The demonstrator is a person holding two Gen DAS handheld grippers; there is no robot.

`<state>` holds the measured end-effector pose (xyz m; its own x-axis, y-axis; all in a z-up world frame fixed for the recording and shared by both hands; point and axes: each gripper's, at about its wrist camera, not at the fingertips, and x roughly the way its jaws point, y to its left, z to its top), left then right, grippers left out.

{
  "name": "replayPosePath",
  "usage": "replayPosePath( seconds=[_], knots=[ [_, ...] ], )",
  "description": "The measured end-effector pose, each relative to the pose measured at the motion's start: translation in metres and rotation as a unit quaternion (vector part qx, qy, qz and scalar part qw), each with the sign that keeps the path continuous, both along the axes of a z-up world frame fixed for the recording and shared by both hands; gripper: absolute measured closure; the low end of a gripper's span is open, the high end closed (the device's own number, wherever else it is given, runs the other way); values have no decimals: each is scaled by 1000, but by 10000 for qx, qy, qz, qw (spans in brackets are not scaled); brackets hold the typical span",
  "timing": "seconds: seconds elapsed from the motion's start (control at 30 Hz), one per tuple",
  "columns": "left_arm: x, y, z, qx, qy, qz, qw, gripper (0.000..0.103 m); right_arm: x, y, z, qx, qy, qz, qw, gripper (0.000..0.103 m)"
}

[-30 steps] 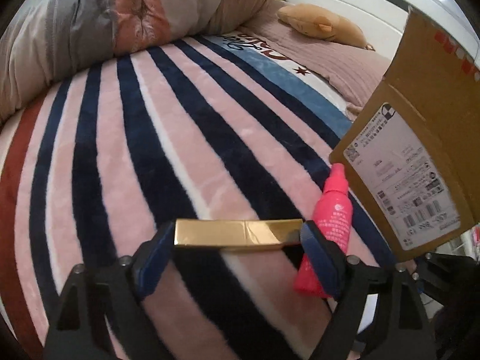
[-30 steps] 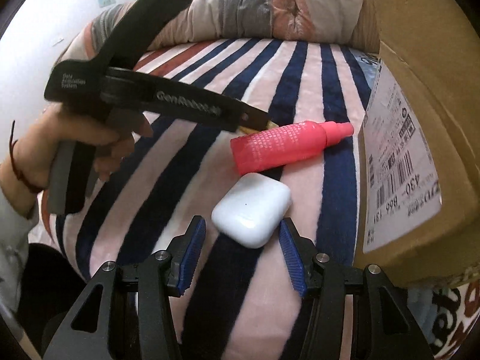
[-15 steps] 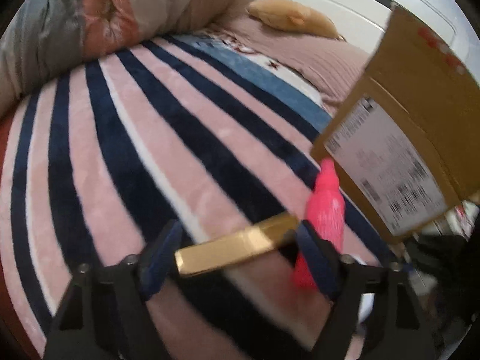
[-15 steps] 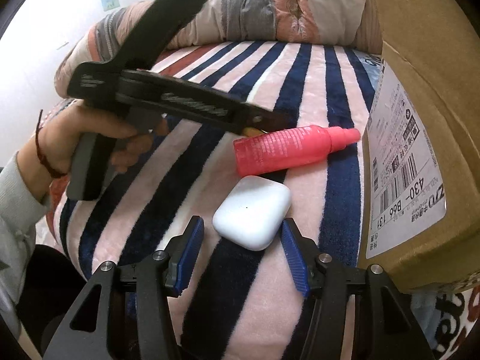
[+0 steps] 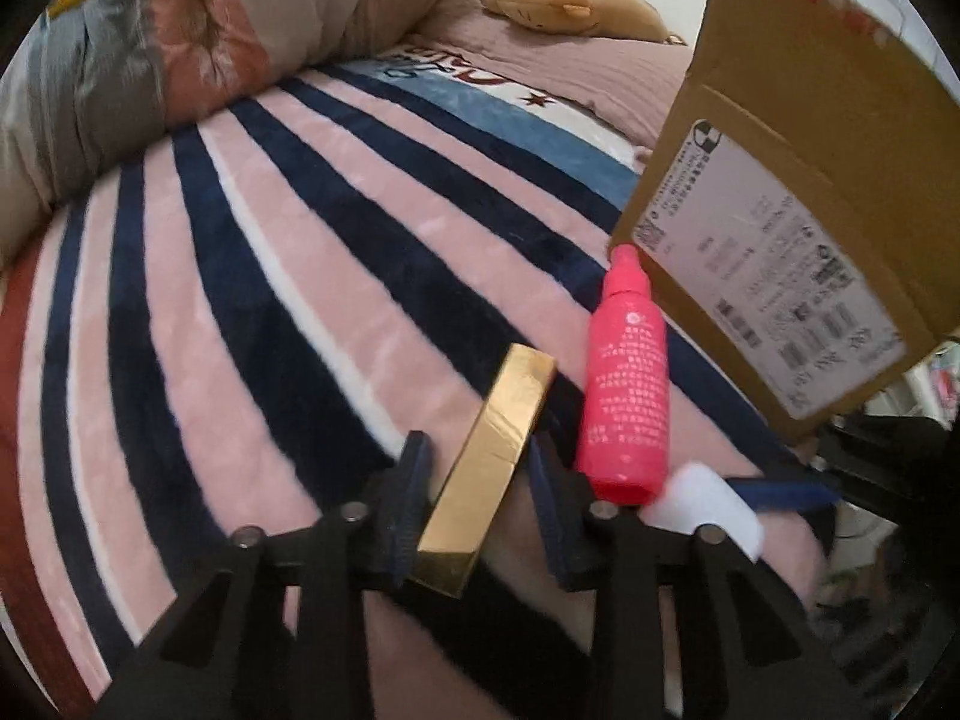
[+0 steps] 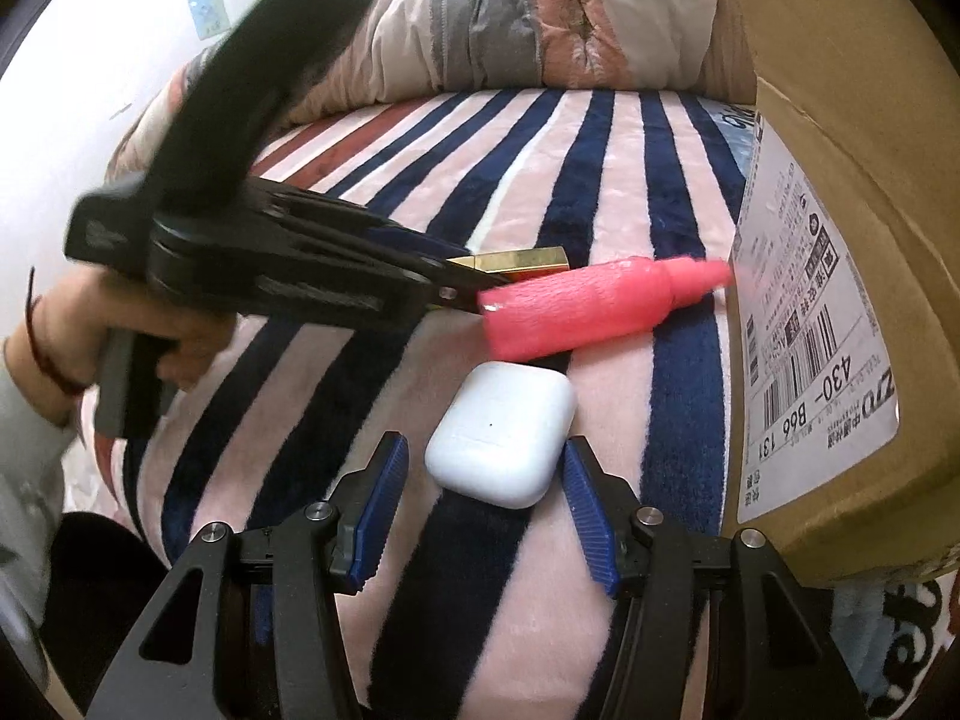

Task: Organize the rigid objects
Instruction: 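Grasp the gold tube with the left tool while the right grasps the white earbud case, then drop the gold tube into the box with the left tool while the right drops the earbud case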

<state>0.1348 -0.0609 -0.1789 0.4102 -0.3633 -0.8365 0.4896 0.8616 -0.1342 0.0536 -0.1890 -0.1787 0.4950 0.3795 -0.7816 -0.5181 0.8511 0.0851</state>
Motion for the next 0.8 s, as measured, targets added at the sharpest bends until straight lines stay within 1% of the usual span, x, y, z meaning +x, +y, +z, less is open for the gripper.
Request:
replayPosePath(
  seconds=[0.03, 0.13, 0.2, 0.23, 0.3, 0.37, 0.4, 0.43, 0.5, 0.57, 0.63, 0.67, 0.73, 0.8],
  knots=[
    [-2, -1, 1, 69, -36, 52, 10000, 87, 0, 0, 0, 5, -2, -5, 10000, 54],
    [-17, 7, 6, 319, 34, 278, 9991, 88, 0, 2, 0, -46, -31, 10, 10000, 54],
    [-34, 16, 9, 565, 51, 490, 9972, 88, 0, 3, 0, -57, -46, -6, 10000, 53],
    [-44, 24, 10, 613, 87, 585, 9964, 88, -1, 3, -1, -52, -47, -24, 10000, 53],
    [-59, 34, 10, 576, 167, 794, 9950, 88, 0, 6, -2, -84, -65, -73, 9999, 53],
    [-68, 38, 9, 527, 105, 955, 9940, 88, 2, 11, -4, -216, -122, -139, 9996, 54],
    [-71, 39, 8, 520, 42, 987, 9937, 85, 3, 14, -4, -296, -160, -168, 9993, 54],
    [-72, 37, 6, 521, -20, 1037, 9932, 80, 4, 18, -4, -397, -224, -201, 9988, 54],
    [-74, 34, 1, 518, -116, 1145, 9920, 79, 6, 26, -6, -655, -342, -239, 9970, 59],
    [-72, 34, -2, 509, -192, 1231, 9909, 79, 9, 30, -7, -805, -417, -234, 9956, 62],
    [-77, 37, 0, 485, -262, 1298, 9900, 88, 8, 33, -8, -959, -537, -139, 9938, 63],
    [-79, 38, 0, 448, -253, 1294, 9903, 88, 5, 34, -7, -1009, -612, -68, 9930, 63],
    [-84, 43, 1, 356, -239, 1298, 9906, 88, -4, 35, 1, -873, -619, 178, 9941, 63],
    [-82, 44, -1, 260, -231, 1312, 9907, 88, -19, 35, 22, -598, -673, 510, 9946, 63]
  ],
)
